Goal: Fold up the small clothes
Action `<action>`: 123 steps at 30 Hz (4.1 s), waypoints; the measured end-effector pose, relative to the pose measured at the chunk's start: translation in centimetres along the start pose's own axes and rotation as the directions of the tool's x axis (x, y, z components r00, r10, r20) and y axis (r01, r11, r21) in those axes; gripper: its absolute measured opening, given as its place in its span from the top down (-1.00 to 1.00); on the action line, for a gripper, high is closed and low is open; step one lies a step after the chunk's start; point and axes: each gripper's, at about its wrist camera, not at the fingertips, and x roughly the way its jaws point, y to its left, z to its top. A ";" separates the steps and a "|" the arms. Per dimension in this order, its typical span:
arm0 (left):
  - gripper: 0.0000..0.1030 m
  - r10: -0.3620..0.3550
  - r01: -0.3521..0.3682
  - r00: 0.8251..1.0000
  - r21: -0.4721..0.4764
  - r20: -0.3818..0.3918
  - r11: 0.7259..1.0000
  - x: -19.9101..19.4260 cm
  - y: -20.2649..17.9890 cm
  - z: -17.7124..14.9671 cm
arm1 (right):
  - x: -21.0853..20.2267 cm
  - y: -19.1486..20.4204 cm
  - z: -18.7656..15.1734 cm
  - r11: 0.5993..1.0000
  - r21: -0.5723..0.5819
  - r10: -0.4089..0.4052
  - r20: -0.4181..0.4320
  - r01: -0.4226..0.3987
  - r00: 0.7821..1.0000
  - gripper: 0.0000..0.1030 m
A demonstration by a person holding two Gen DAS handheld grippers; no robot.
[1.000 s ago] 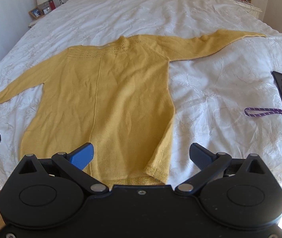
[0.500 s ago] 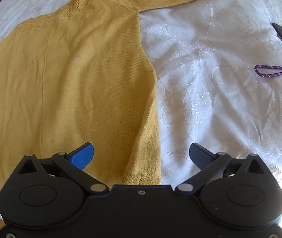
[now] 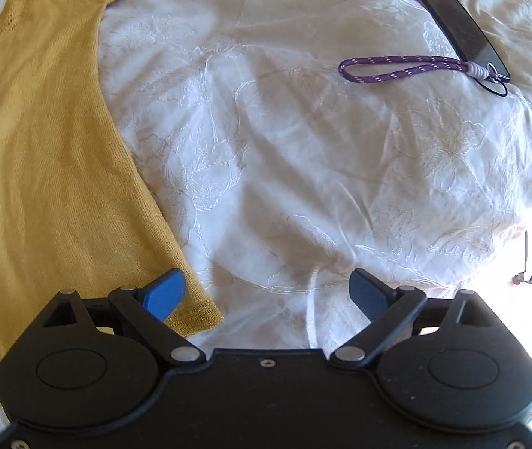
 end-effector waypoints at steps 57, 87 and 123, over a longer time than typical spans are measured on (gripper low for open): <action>-0.53 0.143 -0.122 0.988 -0.264 0.059 0.957 -1.7 -15.3 5.2 | 7.5 -13.7 43.1 0.936 -0.183 0.339 0.228 -0.302 0.913 0.71; -0.53 0.108 -0.100 0.993 -0.150 0.052 0.984 4.0 5.8 5.8 | -8.6 21.7 24.6 0.634 -0.466 0.747 0.158 -0.618 0.646 0.71; -0.34 -0.185 0.188 0.982 -0.115 0.038 0.975 16.9 -0.2 11.7 | -0.7 17.5 17.5 0.684 -0.465 0.643 0.021 -0.562 0.766 -0.13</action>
